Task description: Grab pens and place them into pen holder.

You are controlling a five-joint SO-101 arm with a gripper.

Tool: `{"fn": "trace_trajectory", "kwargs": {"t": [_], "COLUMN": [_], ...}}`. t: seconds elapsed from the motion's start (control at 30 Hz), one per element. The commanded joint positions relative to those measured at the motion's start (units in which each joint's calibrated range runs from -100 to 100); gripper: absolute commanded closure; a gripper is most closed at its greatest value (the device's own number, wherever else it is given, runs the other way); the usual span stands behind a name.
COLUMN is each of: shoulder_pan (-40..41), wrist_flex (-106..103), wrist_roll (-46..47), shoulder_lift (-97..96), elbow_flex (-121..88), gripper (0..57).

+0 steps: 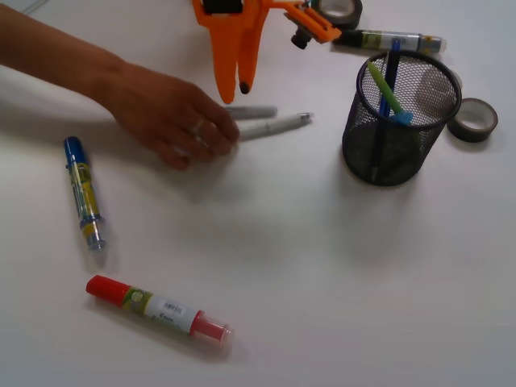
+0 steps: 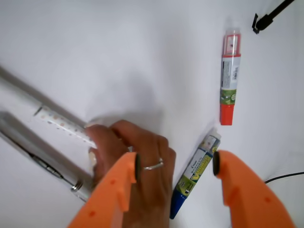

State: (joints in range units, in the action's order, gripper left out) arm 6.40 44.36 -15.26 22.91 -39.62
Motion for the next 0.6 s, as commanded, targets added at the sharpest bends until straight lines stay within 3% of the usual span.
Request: {"fn": "trace_trajectory", "kwargs": {"t": [0.0,0.57], "shoulder_pan": [-0.7,-10.2], "wrist_flex": [-0.2,7.1], "wrist_roll": [-0.3,3.4], "shoulder_lift": [5.4,3.4], "elbow_flex": [-3.9,-14.5], "gripper": [39.1,39.1]}}
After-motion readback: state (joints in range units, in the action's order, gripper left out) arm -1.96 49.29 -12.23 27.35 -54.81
